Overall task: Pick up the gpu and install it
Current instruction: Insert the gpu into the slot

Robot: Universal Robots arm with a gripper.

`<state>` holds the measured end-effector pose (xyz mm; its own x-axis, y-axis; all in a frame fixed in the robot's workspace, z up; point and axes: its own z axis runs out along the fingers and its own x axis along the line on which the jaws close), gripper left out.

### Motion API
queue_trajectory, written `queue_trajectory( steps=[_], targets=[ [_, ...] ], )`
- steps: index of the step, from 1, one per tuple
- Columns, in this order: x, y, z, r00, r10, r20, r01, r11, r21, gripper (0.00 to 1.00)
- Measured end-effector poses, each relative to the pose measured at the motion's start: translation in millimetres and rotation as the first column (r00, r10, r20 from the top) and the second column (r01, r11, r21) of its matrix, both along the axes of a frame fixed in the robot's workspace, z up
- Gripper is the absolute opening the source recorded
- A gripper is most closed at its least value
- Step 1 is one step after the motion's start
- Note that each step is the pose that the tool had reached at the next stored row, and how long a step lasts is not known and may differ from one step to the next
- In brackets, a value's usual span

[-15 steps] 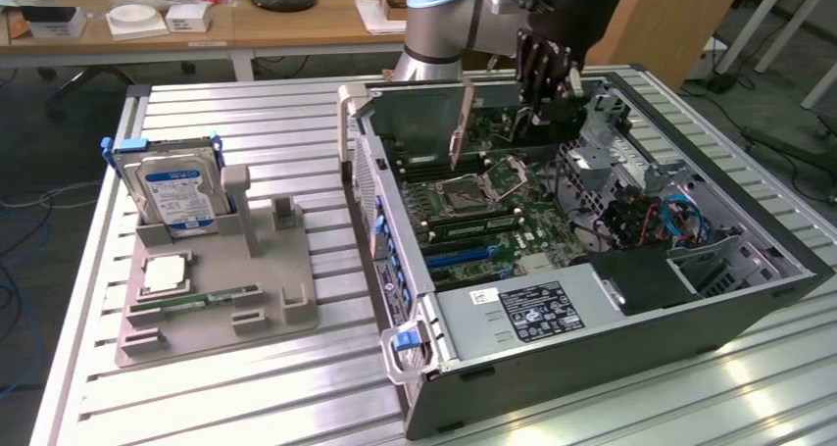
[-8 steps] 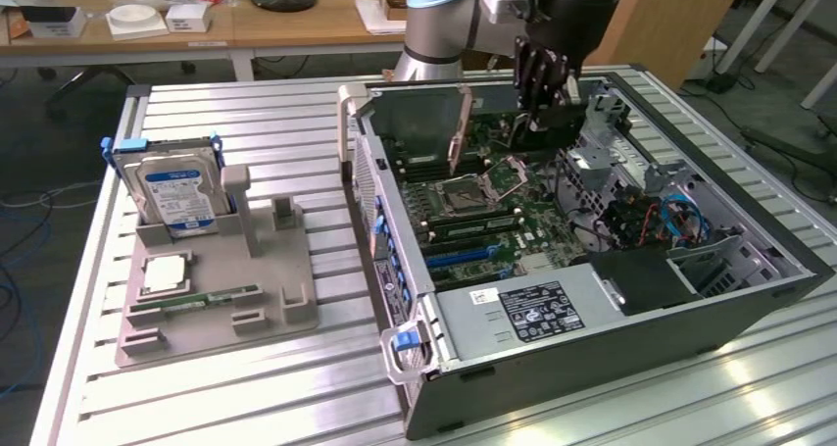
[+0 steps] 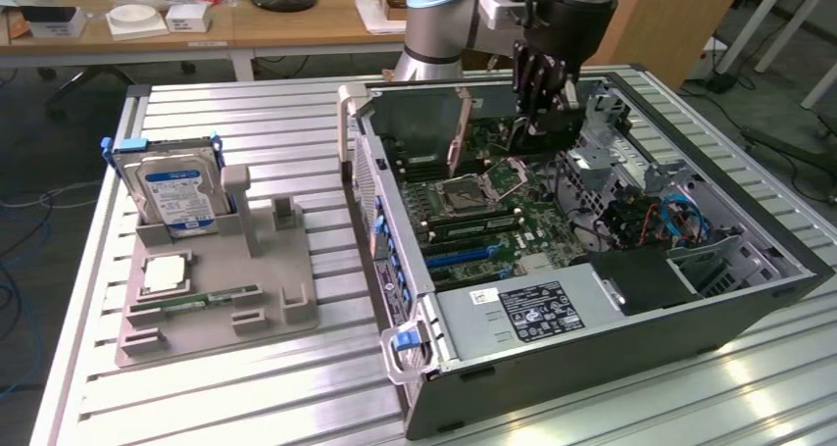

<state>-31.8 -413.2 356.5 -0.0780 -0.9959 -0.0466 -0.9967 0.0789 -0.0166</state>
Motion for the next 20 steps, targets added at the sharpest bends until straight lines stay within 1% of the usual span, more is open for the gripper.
queue_trajectory(
  steps=[8, 10, 13, 16, 20],
  targets=[
    [-0.7, 0.0, -5.8, 1.0, 0.0, 0.0, 0.0, 1.0, 0.0, 0.28],
    [-1.2, 0.0, -6.1, 1.0, 0.001, -0.0001, -0.001, 1.0, -0.0001, 0.28],
    [-6.4, -0.5, -6.3, 1.0, 0.001, 0.0002, -0.001, 1.0, 0.0002, 0.28],
    [-13.8, -2.5, -6.3, 1.0, 0.002, 0.001, -0.002, 1.0, 0.0001, 0.28],
    [-17.1, -8.0, -6.6, 1.0, 0.003, 0.0012, -0.003, 1.0, 0.0, 0.28]
  ],
)
